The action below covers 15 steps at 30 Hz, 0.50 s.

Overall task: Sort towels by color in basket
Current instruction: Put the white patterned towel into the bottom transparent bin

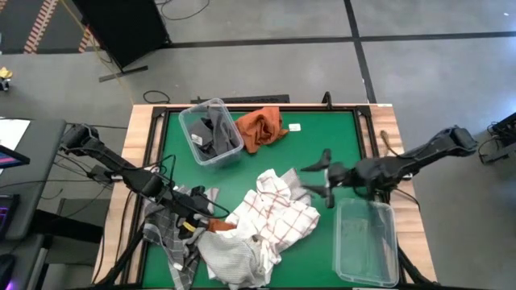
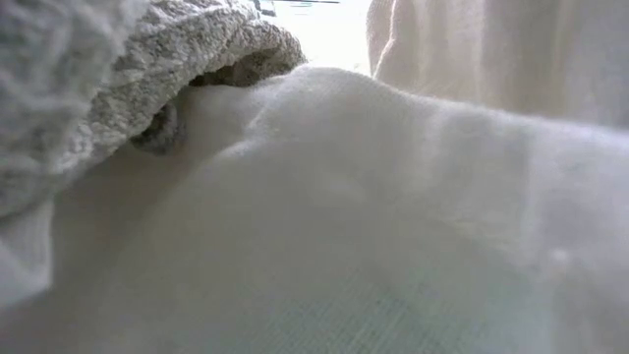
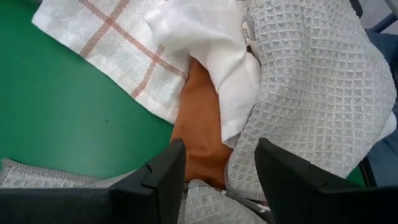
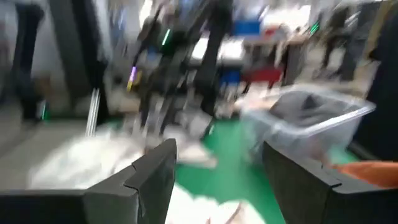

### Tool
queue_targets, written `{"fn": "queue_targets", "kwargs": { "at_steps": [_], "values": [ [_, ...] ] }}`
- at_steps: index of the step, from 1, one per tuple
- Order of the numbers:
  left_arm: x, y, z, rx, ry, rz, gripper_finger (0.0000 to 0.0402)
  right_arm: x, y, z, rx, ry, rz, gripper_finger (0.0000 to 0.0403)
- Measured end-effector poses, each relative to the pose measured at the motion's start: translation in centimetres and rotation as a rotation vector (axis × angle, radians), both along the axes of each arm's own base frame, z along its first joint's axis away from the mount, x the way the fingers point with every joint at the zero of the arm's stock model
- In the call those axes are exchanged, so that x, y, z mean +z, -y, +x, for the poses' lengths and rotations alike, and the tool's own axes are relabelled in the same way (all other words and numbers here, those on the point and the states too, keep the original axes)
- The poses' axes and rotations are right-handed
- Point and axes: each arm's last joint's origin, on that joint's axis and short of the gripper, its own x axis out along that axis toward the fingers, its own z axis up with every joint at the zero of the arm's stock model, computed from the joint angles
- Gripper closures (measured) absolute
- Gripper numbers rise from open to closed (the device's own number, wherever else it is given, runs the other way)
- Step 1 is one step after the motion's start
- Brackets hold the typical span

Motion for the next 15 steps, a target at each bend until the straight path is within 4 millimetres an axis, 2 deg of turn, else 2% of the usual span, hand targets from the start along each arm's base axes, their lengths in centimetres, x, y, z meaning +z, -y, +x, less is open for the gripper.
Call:
{"fn": "queue_targets", "kwargs": {
  "at_steps": [7,9,15],
  "values": [
    [0.0,0.0,0.0,0.001,0.001,0.002,0.0219,0.8,-2.3,5.3,0.049,-0.419,-0.139,0.0137],
    [0.0,0.0,0.0,0.001,0.002,0.002,0.0219,0.9,-3.0,6.8,0.101,-0.488,-0.141,0.0137],
    [0.0,0.0,0.0,0.004,0.001,-0.001,0.0219,-0.5,-5.8,10.2,0.221,-0.715,-0.189,0.0137]
  ]
}}
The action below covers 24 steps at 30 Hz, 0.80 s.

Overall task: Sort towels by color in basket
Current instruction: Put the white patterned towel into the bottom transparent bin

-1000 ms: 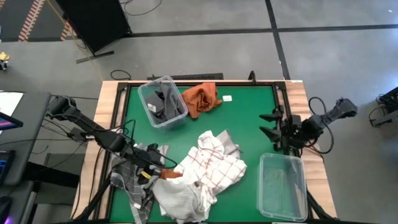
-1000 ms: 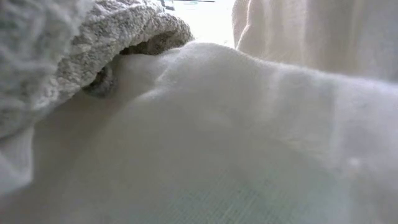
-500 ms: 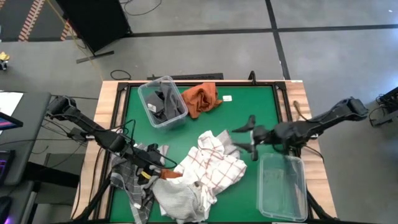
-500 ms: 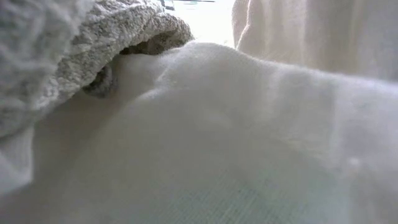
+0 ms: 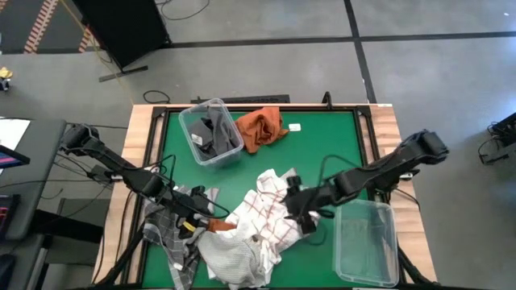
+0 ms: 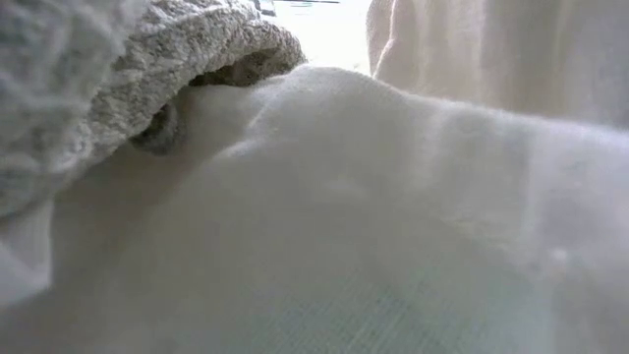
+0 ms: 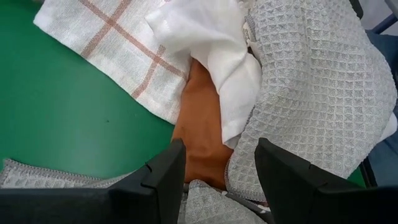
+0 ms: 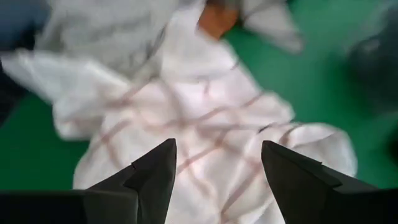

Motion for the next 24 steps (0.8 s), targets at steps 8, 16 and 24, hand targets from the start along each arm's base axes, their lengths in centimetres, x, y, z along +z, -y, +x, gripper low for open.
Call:
{"fn": "queue_targets", "kwargs": {
  "at_steps": [8,16,24],
  "values": [
    [0.0,0.0,0.0,0.002,-0.001,-0.001,0.0219,-2.9,-2.4,2.5,0.046,-0.226,-0.117,0.0137],
    [0.0,0.0,0.0,-0.002,0.0,0.003,0.0219,-3.6,-2.2,2.8,0.055,-0.29,-0.188,0.0194],
    [0.0,0.0,0.0,-0.013,0.001,0.016,0.0219,-1.0,-1.1,2.0,0.04,-0.227,-0.164,0.0287]
  ]
}}
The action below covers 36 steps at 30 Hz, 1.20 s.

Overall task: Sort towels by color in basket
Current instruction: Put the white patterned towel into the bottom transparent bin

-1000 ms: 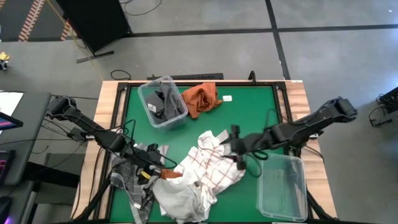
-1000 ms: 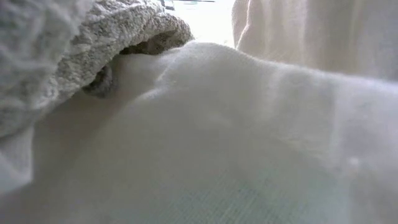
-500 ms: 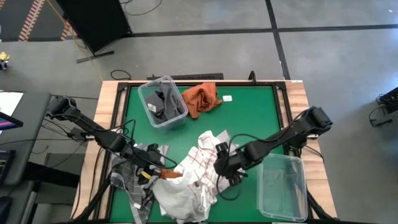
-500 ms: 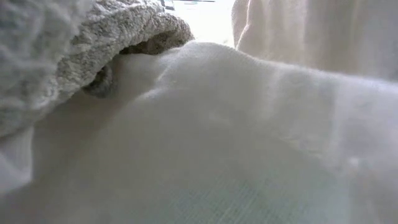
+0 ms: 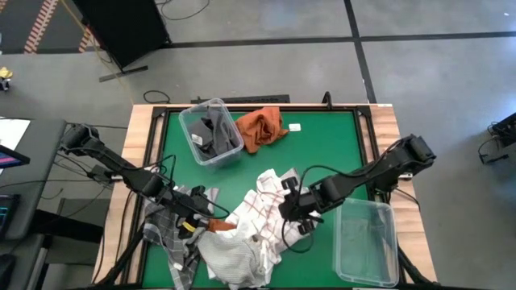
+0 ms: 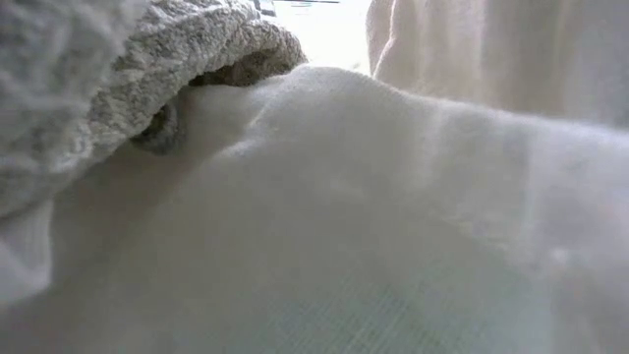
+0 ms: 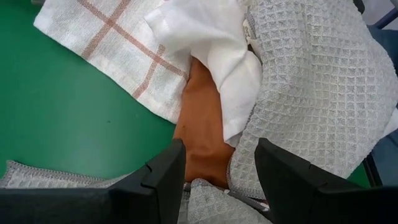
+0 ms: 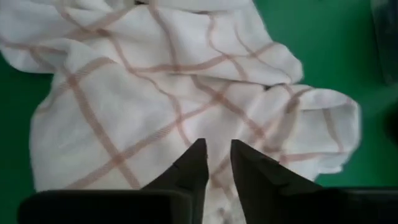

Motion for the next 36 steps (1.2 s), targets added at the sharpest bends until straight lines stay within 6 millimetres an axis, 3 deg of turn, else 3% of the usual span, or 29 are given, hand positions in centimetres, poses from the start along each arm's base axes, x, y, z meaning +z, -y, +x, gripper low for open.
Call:
{"fn": "queue_targets", "kwargs": {
  "at_steps": [3,10,12,17,23,36],
  "values": [
    [0.0,0.0,0.0,0.001,0.001,0.002,0.0219,0.2,0.5,-0.1,-0.023,-0.002,0.003,0.0231],
    [0.0,0.0,0.0,0.001,0.0,0.002,0.0219,-0.4,1.0,0.5,-0.111,-0.006,0.013,0.0037],
    [0.0,0.0,0.0,0.001,-0.001,0.003,0.0219,-0.6,1.0,0.5,-0.124,-0.02,0.018,0.0012],
    [0.0,0.0,0.0,-0.001,0.001,0.005,0.0219,-1.0,-0.5,1.0,-0.043,0.0,0.105,0.0035],
    [0.0,0.0,0.0,-0.001,0.0,0.006,0.0219,-1.8,-2.5,1.7,0.047,0.025,0.177,0.0024],
    [0.0,0.0,0.0,0.0,0.001,0.004,0.0219,-10.9,-1.0,3.7,0.003,-0.27,0.05,0.0009]
  ]
}}
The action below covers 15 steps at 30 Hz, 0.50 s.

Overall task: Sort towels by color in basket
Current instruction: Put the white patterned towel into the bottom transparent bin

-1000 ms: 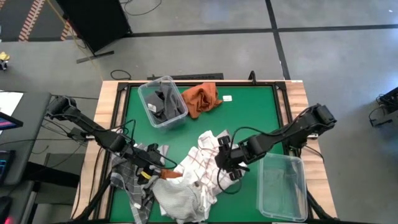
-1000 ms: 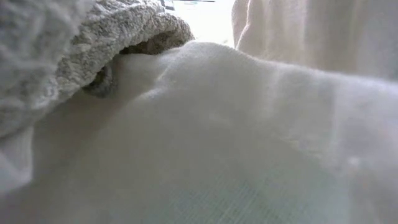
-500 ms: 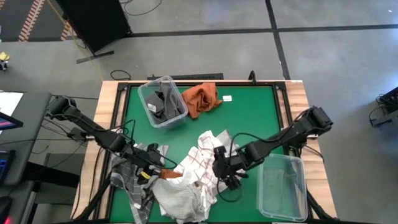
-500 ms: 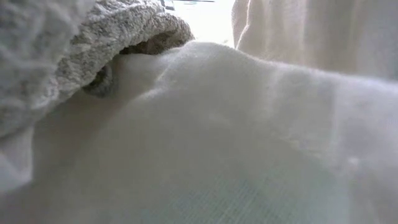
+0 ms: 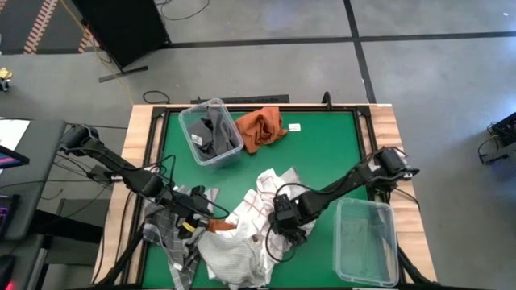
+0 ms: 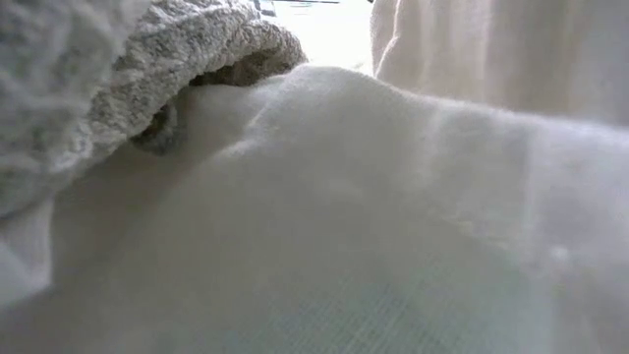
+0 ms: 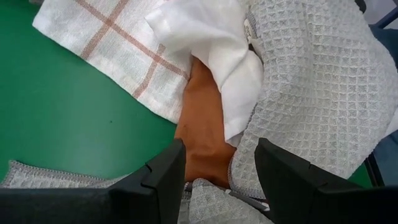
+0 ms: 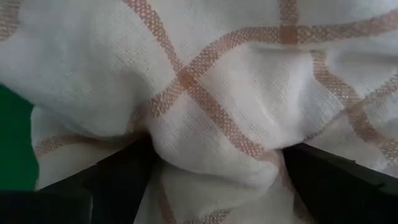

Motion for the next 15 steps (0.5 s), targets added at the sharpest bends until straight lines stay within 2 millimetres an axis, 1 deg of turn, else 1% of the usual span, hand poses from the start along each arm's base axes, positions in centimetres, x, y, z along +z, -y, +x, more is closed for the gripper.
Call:
{"fn": "queue_targets", "kwargs": {
  "at_steps": [2,3,5,8,11,12,13,15],
  "values": [
    [0.0,0.0,0.0,0.0,0.001,-0.001,0.0219,-0.7,0.3,0.2,0.007,-0.022,-0.005,0.0023],
    [0.0,0.0,0.0,0.0,0.0,0.0,0.0219,-0.8,0.3,0.2,0.015,-0.025,-0.008,0.0036],
    [0.0,0.0,0.0,0.0,0.0,0.0,0.0219,-0.9,0.3,0.2,0.039,-0.02,-0.017,0.0077],
    [0.0,0.0,0.0,-0.004,0.002,0.004,0.0219,-0.3,0.4,0.1,0.052,-0.002,-0.027,0.017],
    [0.0,0.0,0.0,-0.004,0.005,0.01,0.0219,0.8,0.6,-0.1,0.053,0.017,-0.033,0.029],
    [0.0,0.0,0.0,-0.005,0.007,0.016,0.0219,1.2,0.6,-0.2,0.057,0.027,-0.035,0.0324],
    [0.0,0.0,0.0,-0.005,0.009,0.02,0.0219,1.6,0.7,-0.4,0.057,0.028,-0.041,0.033],
    [0.0,0.0,0.0,-0.005,0.011,0.023,0.0219,2.5,0.9,-0.8,0.037,0.035,-0.051,0.0329]
  ]
}}
